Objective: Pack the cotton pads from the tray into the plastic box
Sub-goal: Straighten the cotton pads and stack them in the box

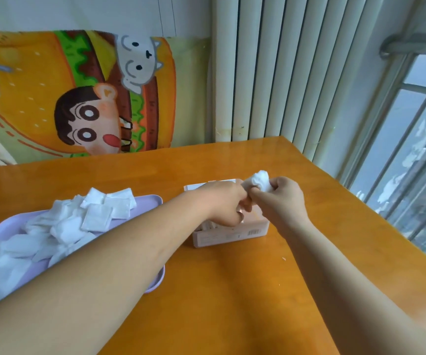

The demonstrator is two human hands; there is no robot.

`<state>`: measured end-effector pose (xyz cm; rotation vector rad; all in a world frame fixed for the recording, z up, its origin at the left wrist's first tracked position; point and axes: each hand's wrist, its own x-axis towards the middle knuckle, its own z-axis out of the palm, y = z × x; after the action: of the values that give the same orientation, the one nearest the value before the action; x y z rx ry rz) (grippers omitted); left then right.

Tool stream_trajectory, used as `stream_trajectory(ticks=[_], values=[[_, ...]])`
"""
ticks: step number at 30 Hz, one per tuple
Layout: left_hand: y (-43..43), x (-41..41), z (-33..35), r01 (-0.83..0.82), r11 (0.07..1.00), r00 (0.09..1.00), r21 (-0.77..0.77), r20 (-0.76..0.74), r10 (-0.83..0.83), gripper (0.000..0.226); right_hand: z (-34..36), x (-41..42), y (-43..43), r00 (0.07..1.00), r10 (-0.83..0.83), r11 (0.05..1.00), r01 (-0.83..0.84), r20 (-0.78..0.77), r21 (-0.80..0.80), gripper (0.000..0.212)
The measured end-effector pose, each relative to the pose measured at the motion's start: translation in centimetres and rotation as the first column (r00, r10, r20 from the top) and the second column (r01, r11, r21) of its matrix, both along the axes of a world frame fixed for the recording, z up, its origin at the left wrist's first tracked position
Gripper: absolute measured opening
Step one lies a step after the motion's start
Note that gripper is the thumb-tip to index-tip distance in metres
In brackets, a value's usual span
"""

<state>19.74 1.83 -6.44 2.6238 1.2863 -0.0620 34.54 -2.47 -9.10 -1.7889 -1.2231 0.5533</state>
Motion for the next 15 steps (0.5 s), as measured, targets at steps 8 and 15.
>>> stream_trajectory(ticks=[8,15], values=[[0.5,-1.2,-1.4,-0.052,0.999,0.998,-0.003,-0.023,0.052,0.032,-0.3,-1.1,1.1,0.871,0.075,0.985,0.011,0.485,-0.172,0.026],[0.4,-2.1,-2.4,-0.092,0.996,0.995,-0.013,0.025,0.093,0.03,-0.5,-2.9,2.2,0.635,0.165,0.966,0.049,0.754,-0.252,0.02]])
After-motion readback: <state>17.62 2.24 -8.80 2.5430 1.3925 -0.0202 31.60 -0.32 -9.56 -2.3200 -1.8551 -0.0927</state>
